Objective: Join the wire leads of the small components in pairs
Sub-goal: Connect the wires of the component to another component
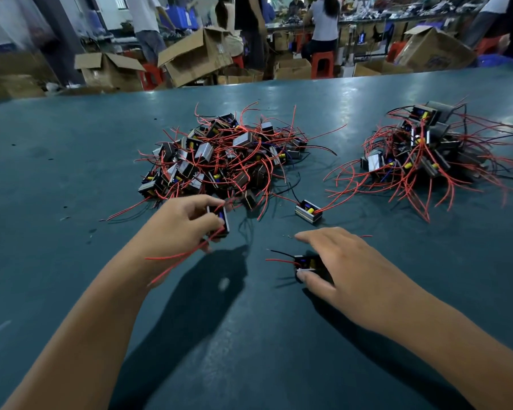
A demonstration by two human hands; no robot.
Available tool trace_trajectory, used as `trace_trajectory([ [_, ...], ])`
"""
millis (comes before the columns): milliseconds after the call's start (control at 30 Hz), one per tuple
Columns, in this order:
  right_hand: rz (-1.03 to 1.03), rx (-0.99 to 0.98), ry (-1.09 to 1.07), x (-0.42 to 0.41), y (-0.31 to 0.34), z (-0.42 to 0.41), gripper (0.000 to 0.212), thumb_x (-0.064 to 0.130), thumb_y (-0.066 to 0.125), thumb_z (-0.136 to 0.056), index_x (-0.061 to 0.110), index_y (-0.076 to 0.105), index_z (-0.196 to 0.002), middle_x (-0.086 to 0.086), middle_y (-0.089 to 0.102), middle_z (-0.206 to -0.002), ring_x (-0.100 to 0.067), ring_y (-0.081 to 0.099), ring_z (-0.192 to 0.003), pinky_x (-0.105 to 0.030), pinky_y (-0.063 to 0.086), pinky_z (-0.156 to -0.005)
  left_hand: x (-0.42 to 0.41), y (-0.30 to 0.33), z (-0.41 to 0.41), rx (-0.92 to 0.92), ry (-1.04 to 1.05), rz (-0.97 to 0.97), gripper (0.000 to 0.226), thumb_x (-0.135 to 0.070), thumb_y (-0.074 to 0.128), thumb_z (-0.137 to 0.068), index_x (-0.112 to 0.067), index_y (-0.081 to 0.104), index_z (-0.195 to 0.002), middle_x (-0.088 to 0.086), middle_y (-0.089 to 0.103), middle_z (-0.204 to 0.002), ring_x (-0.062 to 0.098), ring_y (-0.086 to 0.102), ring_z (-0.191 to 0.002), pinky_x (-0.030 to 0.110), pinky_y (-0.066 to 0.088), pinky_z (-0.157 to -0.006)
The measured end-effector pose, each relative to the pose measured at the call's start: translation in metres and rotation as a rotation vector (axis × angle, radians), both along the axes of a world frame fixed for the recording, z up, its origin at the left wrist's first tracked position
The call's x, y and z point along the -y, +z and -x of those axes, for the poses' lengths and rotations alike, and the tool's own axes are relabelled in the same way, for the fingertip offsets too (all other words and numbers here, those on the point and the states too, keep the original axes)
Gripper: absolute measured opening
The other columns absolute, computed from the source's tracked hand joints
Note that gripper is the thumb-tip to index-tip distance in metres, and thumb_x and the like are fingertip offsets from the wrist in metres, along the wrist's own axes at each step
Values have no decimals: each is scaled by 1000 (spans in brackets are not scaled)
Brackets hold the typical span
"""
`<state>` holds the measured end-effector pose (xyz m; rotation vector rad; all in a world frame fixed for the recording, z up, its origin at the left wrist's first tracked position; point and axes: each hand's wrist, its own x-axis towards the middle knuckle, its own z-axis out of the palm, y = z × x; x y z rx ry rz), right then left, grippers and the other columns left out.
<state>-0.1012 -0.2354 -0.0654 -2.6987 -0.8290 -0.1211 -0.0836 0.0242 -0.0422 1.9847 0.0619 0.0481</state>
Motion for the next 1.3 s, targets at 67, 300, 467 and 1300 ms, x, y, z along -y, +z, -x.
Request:
trace_trajectory([
  [67,5,3,-4,0,0,0,54,46,47,-98,27,32,-146,10,45,-140,-10,34,-132,-19,21,-103,3,5,2,26,-3,241,19,7,55,-92,-2,69,-103,24,71,-88,18,62,-63,23,50,-50],
  [300,0,9,-4,0,-3,-2,56,52,46,-97,28,32,-146,10,46,-140,-11,36,-131,-22,23,-106,-1,12,1,-16,22,642,18,-8,43,-90,-9,59,-82,7,56,-69,14,41,-52,21,35,-43],
  [467,-54,-17,48,2,4,1,76,73,41,-84,30,36,-146,15,43,-144,1,21,-131,-3,-5,-106,3,-1,-4,-247,-136,254,42,1,38,-87,-14,73,-70,10,51,-56,14,37,-37,19,30,-36],
  [1300,160,-55,130,-74,20,-108,21,32,69,-88,22,72,-106,4,57,-93,-20,60,-98,-27,43,-74,-31,5,-10,-177,-165,373,15,-21,50,-58,-15,64,-61,4,38,-46,13,26,-38,20,28,-36],
])
